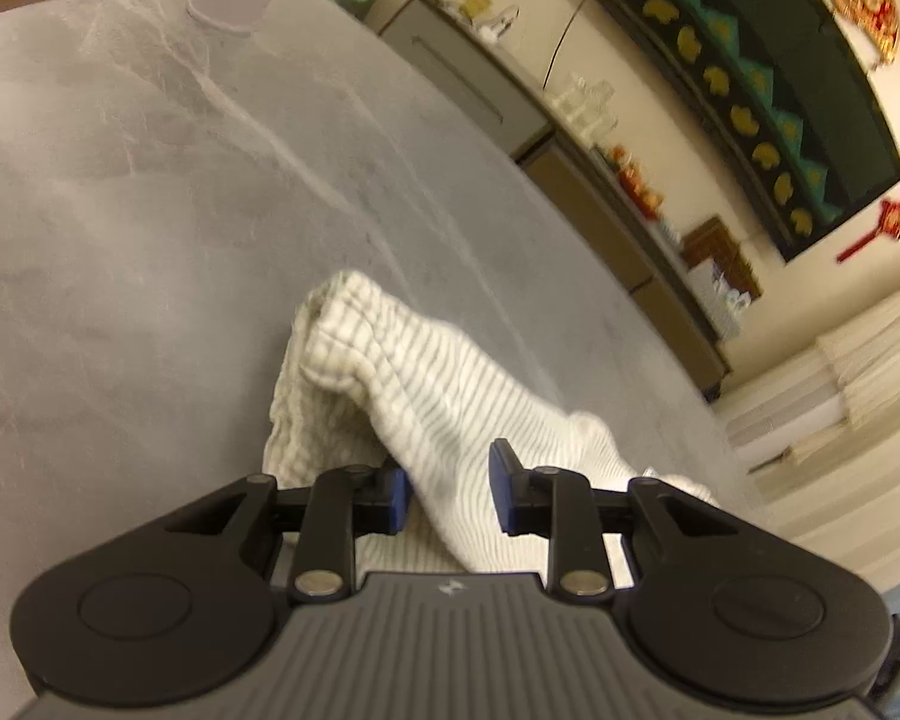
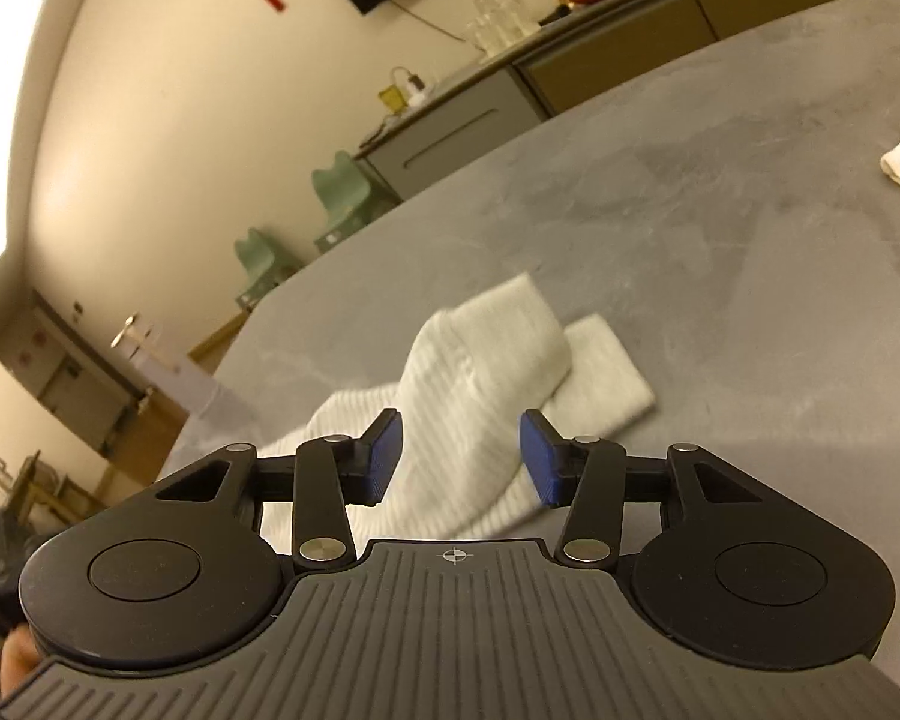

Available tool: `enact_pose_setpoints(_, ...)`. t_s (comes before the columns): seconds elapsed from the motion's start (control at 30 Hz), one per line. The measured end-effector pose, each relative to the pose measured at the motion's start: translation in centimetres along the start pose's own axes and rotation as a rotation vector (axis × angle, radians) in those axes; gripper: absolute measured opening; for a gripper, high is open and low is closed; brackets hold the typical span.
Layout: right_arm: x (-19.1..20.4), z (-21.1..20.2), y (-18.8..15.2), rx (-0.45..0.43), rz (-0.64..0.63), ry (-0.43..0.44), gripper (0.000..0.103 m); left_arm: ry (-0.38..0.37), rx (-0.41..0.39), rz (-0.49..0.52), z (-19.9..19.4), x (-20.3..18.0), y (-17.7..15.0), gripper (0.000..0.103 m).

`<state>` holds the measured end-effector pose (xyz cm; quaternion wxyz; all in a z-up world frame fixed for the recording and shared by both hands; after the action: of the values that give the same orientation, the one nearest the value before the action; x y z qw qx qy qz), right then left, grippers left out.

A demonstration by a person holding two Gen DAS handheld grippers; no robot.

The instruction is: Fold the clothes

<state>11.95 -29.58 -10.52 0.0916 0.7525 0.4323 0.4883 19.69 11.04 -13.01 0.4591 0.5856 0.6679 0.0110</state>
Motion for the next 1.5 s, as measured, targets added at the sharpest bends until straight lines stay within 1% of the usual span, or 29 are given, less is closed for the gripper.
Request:
enact_pose_setpoints(0.07,-0.3,1.0,0.7,0.005,0.009,-0.041,0.049,0.000,-0.011,-0.004,-0.2,-0.1,0.2,0.030)
enact_pose_setpoints(0.1,-0.6,1.5,0.9,0.020,0.008,-0.061,0.046,-0.002,-0.013,-0.002,-0.3,-0.3,0.2,0.030)
enact_pose_setpoints(0.13,-0.6,1.6,1.0,0.028,-0.011,-0.067,0.028,-0.007,-0.014,0.002,-0.4,-0.4,0.2,0.030)
enact_pose_setpoints(0.17,-0.5,1.8,1.2,0.036,-0.029,-0.073,0.015,-0.013,-0.015,0.006,-0.5,-0.6,0.2,0.030)
enact_pose_setpoints(0.2,-0.4,1.8,1.3,0.039,-0.048,-0.076,0.013,-0.019,-0.015,0.008,-0.6,-0.7,0.2,0.030)
enact_pose_setpoints(0.27,0.7,-0.2,1.5,-0.012,-0.087,-0.028,0.011,-0.024,-0.006,0.009,-0.6,-0.8,0.2,0.030)
enact_pose_setpoints(0.3,1.2,-1.2,1.6,-0.036,-0.106,-0.012,0.011,-0.020,0.000,0.007,-0.5,-0.8,0.1,0.030)
enact_pose_setpoints(0.4,1.9,-2.8,1.2,-0.062,-0.163,-0.105,0.013,-0.018,0.020,0.008,-0.1,-1.2,0.1,0.030)
enact_pose_setpoints(0.47,1.0,-1.8,0.8,-0.020,-0.180,-0.199,0.033,-0.021,0.023,0.021,-0.2,-1.5,-0.1,0.030)
enact_pose_setpoints(0.5,0.3,-1.4,0.7,-0.002,-0.172,-0.231,0.034,-0.022,0.021,0.027,-0.3,-1.6,-0.2,0.030)
enact_pose_setpoints(0.53,-0.3,-1.2,0.8,0.005,-0.146,-0.241,0.034,-0.021,0.017,0.030,-0.5,-1.6,-0.3,0.030)
enact_pose_setpoints(0.57,-0.8,-1.2,0.9,0.002,-0.113,-0.229,0.036,-0.020,0.014,0.027,-0.7,-1.5,-0.3,0.030)
enact_pose_setpoints(0.63,-1.1,-1.2,1.1,0.000,-0.081,-0.204,0.042,-0.021,0.010,0.005,-0.8,-1.2,-0.3,0.030)
enact_pose_setpoints(0.7,-1.1,-0.7,1.2,0.005,-0.103,-0.188,0.042,-0.023,0.005,-0.017,-0.8,-0.9,-0.1,0.030)
enact_pose_setpoints(0.77,-0.7,0.1,1.0,0.013,-0.205,-0.246,0.011,-0.036,-0.008,-0.036,-1.1,-0.7,0.0,0.030)
enact_pose_setpoints(0.8,-0.2,-0.1,1.0,-0.003,-0.232,-0.258,0.015,-0.045,-0.014,-0.049,-1.3,-0.6,0.1,0.030)
enact_pose_setpoints(0.83,0.3,-0.3,0.9,-0.019,-0.258,-0.269,0.015,-0.053,-0.020,-0.063,-1.5,-0.3,0.3,0.031)
enact_pose_setpoints(0.87,0.8,-0.5,0.9,-0.035,-0.284,-0.280,0.024,-0.061,-0.024,-0.081,-1.5,-0.1,0.5,0.033)
enact_pose_setpoints(0.93,1.9,-0.8,0.9,-0.067,-0.337,-0.303,0.031,-0.060,-0.019,-0.104,-1.3,0.2,0.8,0.035)
enact_pose_setpoints(0.97,2.4,-0.9,0.8,-0.080,-0.364,-0.311,0.038,-0.055,-0.011,-0.103,-1.0,0.2,0.9,0.035)
enact_pose_setpoints(1.03,3.4,-0.5,-0.1,-0.064,-0.418,-0.299,0.039,-0.050,0.004,-0.088,-0.6,-0.1,1.0,0.032)
enact_pose_setpoints(1.07,3.8,-0.2,-0.5,-0.056,-0.441,-0.301,0.039,-0.053,0.010,-0.083,-0.6,-0.2,0.9,0.017)
enact_pose_setpoints(1.1,4.3,0.1,-1.0,-0.048,-0.466,-0.296,0.039,-0.056,0.016,-0.079,-0.5,-0.3,0.9,0.006)
enact_pose_setpoints(1.13,5.7,0.3,-1.8,-0.034,-0.507,-0.249,0.040,-0.061,0.018,-0.079,-0.7,-0.3,0.8,0.005)
enact_pose_setpoints(1.27,11.1,1.1,-5.3,0.021,-0.669,-0.060,0.040,-0.096,0.032,-0.121,-1.4,0.1,0.0,0.005)
enact_pose_setpoints(1.3,12.5,1.3,-6.2,0.035,-0.709,-0.013,0.041,-0.102,0.032,-0.137,-1.4,0.4,0.0,0.005)
enact_pose_setpoints(1.37,15.2,1.7,-8.0,0.062,-0.793,0.080,0.053,-0.113,0.024,-0.160,-1.4,0.8,0.3,0.006)
enact_pose_setpoints(1.4,16.8,2.5,-9.6,0.076,-0.874,0.102,0.054,-0.119,0.018,-0.168,-1.5,0.9,0.4,0.010)
enact_pose_setpoints(1.5,19.8,5.2,-13.1,0.140,-1.060,0.118,0.052,-0.125,0.004,-0.197,-1.6,1.5,0.8,0.024)
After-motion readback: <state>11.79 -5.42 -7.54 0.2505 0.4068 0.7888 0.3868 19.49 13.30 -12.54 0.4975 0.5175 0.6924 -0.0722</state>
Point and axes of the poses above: each gripper's, at about its wrist camera, not at the fingertips, and z roughly the way its jaws point, x to its left, y to its top, the point moved 3 cm from there along z, roughly the way its jaws point, and after that the axes turned 7 degrees about z, right-handed, at the moved point
